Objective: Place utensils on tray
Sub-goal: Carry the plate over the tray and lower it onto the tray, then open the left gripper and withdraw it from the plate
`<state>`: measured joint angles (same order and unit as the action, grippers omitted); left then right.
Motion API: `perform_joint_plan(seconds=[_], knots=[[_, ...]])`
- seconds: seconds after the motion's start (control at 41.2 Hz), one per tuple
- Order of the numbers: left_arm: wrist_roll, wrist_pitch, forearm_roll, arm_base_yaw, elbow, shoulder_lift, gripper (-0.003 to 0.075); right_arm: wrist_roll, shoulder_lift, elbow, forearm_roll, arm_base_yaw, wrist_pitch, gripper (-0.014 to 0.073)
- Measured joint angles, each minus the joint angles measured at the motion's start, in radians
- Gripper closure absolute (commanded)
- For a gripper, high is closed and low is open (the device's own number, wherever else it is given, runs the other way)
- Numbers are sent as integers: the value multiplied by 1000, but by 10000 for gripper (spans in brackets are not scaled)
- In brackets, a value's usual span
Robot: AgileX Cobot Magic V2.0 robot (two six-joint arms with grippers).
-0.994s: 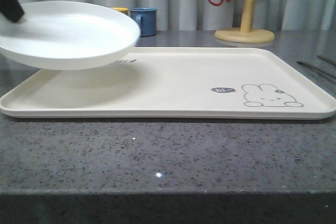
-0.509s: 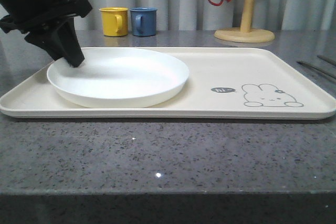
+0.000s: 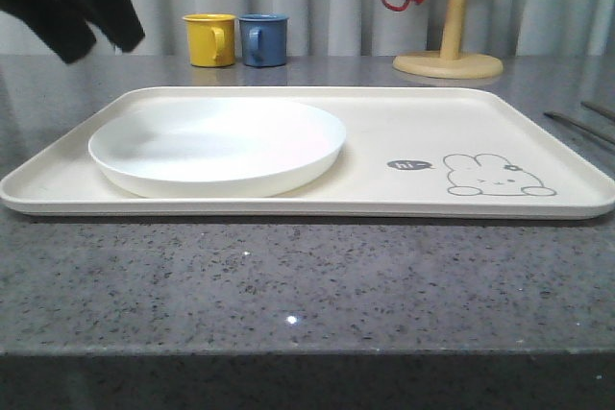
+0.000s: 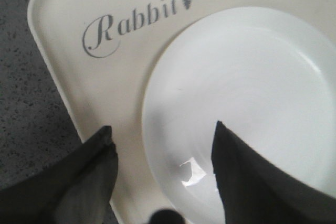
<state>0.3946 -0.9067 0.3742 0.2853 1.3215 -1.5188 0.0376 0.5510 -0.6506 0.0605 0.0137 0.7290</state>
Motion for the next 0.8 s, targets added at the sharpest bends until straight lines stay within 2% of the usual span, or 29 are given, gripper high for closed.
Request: perform_joint_plan(seconds=[0.267, 0.339, 0.388, 0.558, 0.8], knots=[[-11, -44, -131, 304, -70, 270, 361, 0, 0, 0, 0, 0, 0, 179], [-72, -48, -201, 373, -114, 330, 364, 0, 0, 0, 0, 0, 0, 179], [-161, -52, -288, 418, -155, 383, 364, 0, 0, 0, 0, 0, 0, 179], [-366, -59, -445, 449, -282, 517, 364, 0, 0, 0, 9, 0, 0, 179], [-420, -49, -471, 449, -384, 660, 364, -6, 8, -4, 32, 0, 7, 179]])
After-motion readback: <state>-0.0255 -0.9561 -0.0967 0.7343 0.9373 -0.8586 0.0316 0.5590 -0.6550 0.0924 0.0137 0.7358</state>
